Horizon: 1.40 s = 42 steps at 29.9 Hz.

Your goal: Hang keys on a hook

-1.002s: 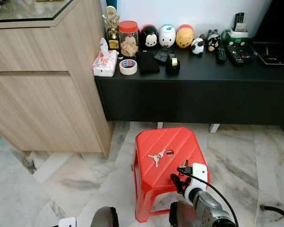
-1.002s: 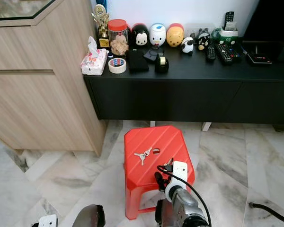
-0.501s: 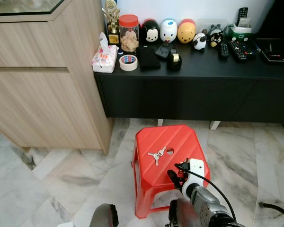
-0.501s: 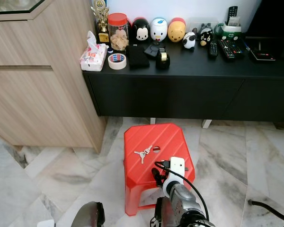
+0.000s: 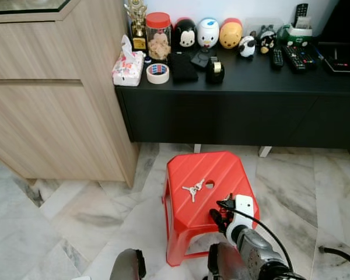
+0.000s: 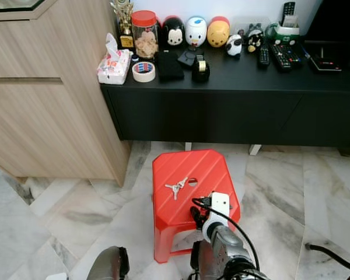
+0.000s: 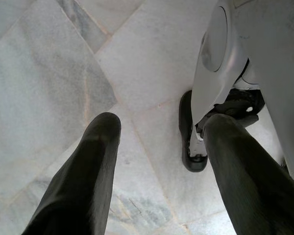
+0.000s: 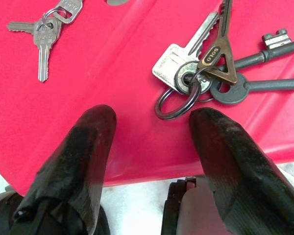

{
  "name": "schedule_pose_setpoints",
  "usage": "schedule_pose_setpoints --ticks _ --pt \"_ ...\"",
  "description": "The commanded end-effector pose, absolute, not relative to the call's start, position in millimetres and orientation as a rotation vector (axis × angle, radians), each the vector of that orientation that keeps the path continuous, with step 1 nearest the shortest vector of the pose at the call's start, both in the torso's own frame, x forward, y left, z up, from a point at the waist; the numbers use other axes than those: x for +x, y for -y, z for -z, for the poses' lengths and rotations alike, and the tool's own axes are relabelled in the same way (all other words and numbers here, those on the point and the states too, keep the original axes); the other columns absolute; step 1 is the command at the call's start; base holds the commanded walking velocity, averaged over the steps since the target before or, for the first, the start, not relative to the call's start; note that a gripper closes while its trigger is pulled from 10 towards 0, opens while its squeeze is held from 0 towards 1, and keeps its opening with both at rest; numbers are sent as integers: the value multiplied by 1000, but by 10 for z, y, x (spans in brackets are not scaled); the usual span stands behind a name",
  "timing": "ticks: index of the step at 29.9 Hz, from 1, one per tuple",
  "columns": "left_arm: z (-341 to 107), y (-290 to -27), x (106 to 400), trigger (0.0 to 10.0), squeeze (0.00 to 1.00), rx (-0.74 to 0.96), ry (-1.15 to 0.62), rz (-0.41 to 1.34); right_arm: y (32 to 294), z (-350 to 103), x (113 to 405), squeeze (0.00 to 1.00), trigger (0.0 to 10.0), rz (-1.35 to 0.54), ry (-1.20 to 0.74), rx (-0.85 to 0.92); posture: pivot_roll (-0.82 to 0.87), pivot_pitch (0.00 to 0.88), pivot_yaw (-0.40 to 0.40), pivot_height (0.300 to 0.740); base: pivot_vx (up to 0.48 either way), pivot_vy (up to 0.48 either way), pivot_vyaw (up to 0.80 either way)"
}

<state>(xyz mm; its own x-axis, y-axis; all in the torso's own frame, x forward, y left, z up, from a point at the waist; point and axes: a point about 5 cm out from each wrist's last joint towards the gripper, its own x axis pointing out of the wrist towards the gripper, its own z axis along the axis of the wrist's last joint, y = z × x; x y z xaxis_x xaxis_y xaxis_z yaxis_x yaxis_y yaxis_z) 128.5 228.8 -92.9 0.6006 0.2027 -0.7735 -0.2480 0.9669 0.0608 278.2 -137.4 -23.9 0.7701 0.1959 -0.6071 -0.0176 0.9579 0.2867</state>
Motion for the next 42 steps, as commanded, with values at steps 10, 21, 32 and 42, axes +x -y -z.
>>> schedule_pose_setpoints --ticks 10,21,32,42 --pt "960 -2276 1195 10000 0 -42 -911 -259 1419 252 2775 0 10000 -89 -692 270 66 166 -14 615 0 0 0" --pt "936 -2264 1247 10000 0 -24 -881 -247 1409 236 2800 0 10000 -55 -695 340 67 165 -13 615 0 0 0" --pt "925 -2233 1272 10000 0 -12 -861 -235 1405 234 2804 0 0 -58 -698 344 71 168 -11 615 0 0 0" --pt "915 -2224 1291 10000 0 -2 -848 -229 1407 235 2805 0 0 -56 -700 339 71 168 -10 615 0 0 0"
